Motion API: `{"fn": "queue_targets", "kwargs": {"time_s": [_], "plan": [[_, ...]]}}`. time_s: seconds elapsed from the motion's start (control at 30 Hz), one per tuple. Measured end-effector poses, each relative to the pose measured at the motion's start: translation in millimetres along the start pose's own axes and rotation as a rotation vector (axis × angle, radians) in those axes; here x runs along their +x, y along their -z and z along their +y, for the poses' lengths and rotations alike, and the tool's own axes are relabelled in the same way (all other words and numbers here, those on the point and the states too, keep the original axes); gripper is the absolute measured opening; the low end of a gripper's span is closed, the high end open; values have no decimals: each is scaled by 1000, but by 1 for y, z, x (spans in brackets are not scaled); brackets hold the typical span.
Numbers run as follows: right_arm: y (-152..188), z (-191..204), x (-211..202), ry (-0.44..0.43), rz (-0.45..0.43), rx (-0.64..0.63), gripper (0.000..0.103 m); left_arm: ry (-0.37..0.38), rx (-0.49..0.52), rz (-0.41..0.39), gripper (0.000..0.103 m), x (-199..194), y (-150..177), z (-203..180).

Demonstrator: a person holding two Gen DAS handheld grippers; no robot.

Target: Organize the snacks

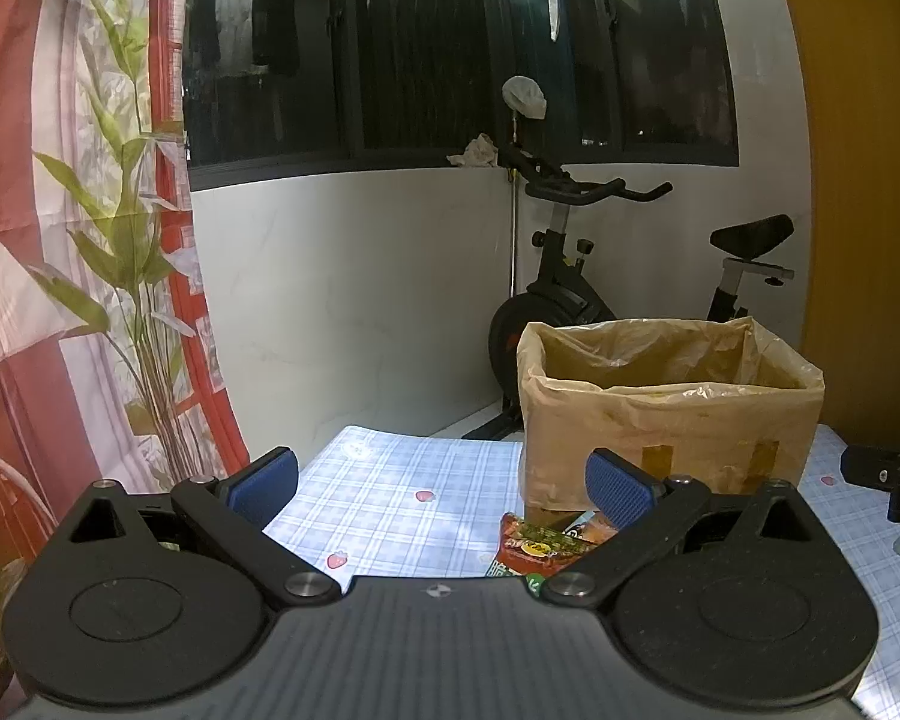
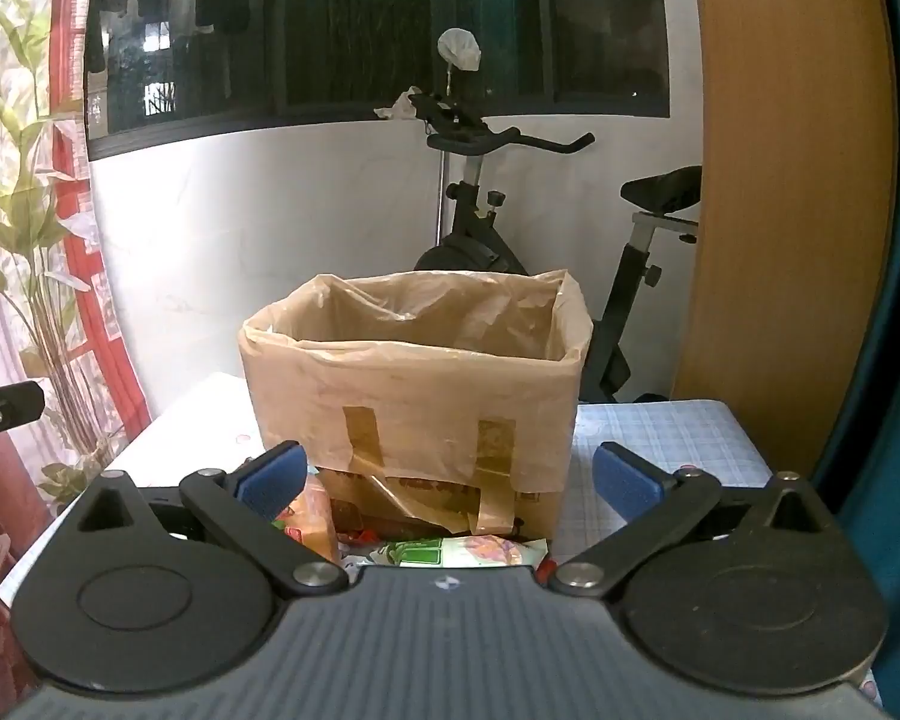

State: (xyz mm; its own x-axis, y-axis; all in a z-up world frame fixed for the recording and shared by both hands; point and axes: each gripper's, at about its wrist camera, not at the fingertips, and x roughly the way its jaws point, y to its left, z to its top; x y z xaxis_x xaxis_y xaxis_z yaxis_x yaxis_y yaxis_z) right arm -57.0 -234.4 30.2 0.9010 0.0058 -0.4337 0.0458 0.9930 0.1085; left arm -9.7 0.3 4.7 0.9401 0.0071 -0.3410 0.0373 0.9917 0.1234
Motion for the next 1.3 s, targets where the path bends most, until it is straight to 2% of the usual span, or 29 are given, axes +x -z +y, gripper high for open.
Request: {"fn": "queue_targets", "kwargs": {"time_s": [1.3], "plan": [[3, 2, -4, -2, -12, -3, 103, 8, -16, 9, 103, -2, 1, 1]]}}
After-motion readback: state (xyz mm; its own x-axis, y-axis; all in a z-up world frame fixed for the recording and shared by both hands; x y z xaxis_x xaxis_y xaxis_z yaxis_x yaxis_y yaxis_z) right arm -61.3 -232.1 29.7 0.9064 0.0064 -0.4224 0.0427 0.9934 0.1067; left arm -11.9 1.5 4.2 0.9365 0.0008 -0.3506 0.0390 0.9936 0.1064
